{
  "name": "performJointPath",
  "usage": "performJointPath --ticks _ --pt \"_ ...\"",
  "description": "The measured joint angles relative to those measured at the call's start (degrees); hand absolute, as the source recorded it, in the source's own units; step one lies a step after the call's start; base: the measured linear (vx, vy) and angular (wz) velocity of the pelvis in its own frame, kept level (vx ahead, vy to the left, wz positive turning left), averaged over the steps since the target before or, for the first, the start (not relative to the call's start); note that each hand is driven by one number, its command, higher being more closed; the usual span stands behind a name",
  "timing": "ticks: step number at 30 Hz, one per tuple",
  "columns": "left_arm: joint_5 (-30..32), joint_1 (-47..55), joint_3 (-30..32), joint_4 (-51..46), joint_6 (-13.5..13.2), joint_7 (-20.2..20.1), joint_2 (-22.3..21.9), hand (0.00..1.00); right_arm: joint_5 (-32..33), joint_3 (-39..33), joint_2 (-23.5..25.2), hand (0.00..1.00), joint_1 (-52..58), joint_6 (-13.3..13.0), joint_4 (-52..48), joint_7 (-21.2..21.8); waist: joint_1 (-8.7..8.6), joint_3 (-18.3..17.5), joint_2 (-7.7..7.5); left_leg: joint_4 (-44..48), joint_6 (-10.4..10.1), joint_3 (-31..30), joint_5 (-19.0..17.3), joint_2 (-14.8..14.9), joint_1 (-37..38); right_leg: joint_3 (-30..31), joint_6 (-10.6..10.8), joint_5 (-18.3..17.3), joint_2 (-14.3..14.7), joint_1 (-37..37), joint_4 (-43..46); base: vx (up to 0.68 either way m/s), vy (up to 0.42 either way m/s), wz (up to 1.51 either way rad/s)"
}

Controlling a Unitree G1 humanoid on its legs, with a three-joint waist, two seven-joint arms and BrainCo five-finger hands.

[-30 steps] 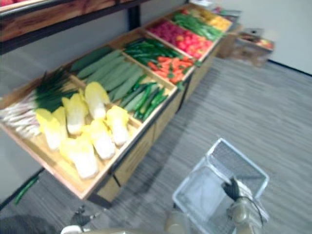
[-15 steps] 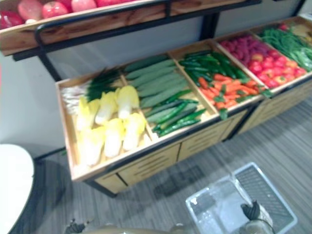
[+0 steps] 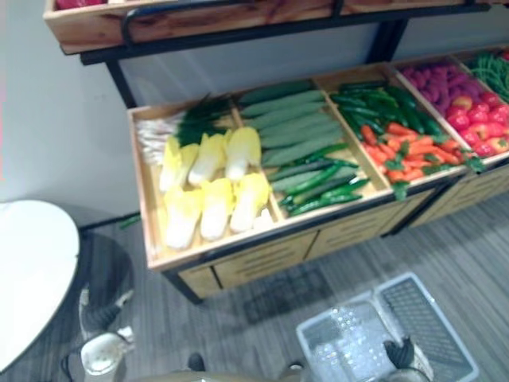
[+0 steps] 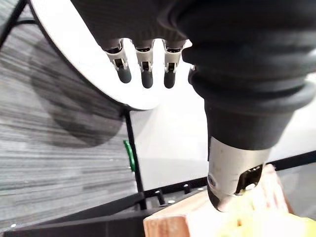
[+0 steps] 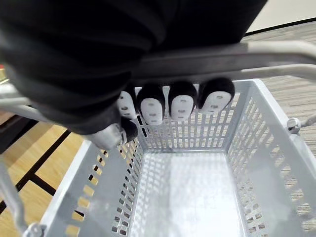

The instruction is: Pick vegetable in the basket

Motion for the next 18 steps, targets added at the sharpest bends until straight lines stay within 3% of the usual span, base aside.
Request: performJointPath --ticks 8,18 --pt "5.00 1.50 -2.97 -8.70 0.02 -0.06 0.30 0.00 -0.51 3.05 -0.40 1.00 0.84 -0.12 0.79 -0.17 -0.12 -1.22 0.86 -0.26 -0.24 0.15 -0.43 -0.03 -0.16 2.50 0.20 0.13 0.78 -0.67 -0.68 0.00 0.004 -0.02" --pt "7.39 -4.83 -4.49 -4.99 0.71 3.67 2.27 0.00 -2.78 9.33 -0.74 1.00 -1.25 -0.19 1.04 -0.10 -0.35 -2.78 -0.40 -0.68 -0.29 2.87 -0.24 0.40 1.61 6.59 -0.85 1.02 1.71 -1.46 -0.73 0.09 -0.013 -0.20"
